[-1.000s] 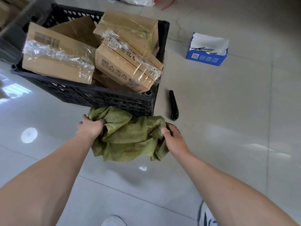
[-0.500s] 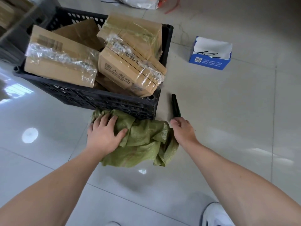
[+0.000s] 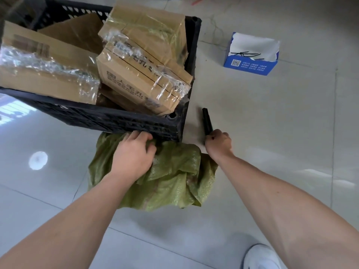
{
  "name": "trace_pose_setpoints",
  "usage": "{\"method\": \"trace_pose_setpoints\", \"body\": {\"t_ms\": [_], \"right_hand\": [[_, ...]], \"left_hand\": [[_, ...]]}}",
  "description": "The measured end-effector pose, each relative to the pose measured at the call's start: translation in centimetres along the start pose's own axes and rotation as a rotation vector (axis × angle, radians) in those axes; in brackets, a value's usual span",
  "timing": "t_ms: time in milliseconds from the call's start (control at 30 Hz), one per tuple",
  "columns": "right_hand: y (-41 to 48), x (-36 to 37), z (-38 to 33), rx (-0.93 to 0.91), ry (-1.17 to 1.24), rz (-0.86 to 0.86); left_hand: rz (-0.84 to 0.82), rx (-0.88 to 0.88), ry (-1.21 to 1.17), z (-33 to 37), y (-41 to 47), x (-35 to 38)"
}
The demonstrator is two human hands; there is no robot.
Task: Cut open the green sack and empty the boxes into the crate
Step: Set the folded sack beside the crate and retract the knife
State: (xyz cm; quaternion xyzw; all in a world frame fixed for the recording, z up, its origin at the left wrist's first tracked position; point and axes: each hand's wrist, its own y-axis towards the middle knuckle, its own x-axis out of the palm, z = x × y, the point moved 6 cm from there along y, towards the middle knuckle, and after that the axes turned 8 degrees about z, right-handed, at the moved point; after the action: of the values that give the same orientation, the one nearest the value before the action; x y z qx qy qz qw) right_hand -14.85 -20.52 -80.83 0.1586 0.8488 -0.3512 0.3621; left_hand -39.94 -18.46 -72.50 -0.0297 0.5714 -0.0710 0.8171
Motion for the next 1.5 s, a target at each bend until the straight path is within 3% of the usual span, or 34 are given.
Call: {"method": "trace_pose_setpoints", "body": {"t_ms": [267,533,800,933,1067,1233,1400,1500], "right_hand": [[2.5,0.8,0.1,0.005,-0.106,0.009],[3.6,2.0,-0.6,0.020,-0.221,0.019],[1.8,0.2,-0.6,0.012,-0.103,0.019],[-0.7,-2.2,-1.2,-0.002,-0.077,0.017],[-4.6,-5.3,-2.0,-0.012,-0.066,-0.047],[-10.8,-11.2,-4.2,0.020,0.010,-0.114],[-18.8,-18.6,-6.6,0.134,0.321,-0.229],[-22.8,-23.7,-8.8,0.151,0.438,-0.289]], "left_hand": [[-0.046,-0.141,-0.040,0.4,0.5,1.8],[-0.039,-0.120,-0.051,0.8,1.0,2.6],[-0.064,-0.163,-0.063,2.0,0.4,1.8],[-0.159,-0.224,-0.032,2.8,-1.5,0.9],[-0.234,-0.277,-0.059,4.2,-4.4,-1.9],[-0.336,-0.214,-0.023,8.4,-7.4,-7.7],[-0.391,-0.339,-0.177,13.9,-9.0,-15.7],[-0.396,-0.298,-0.245,19.5,-9.6,-21.9]]}}
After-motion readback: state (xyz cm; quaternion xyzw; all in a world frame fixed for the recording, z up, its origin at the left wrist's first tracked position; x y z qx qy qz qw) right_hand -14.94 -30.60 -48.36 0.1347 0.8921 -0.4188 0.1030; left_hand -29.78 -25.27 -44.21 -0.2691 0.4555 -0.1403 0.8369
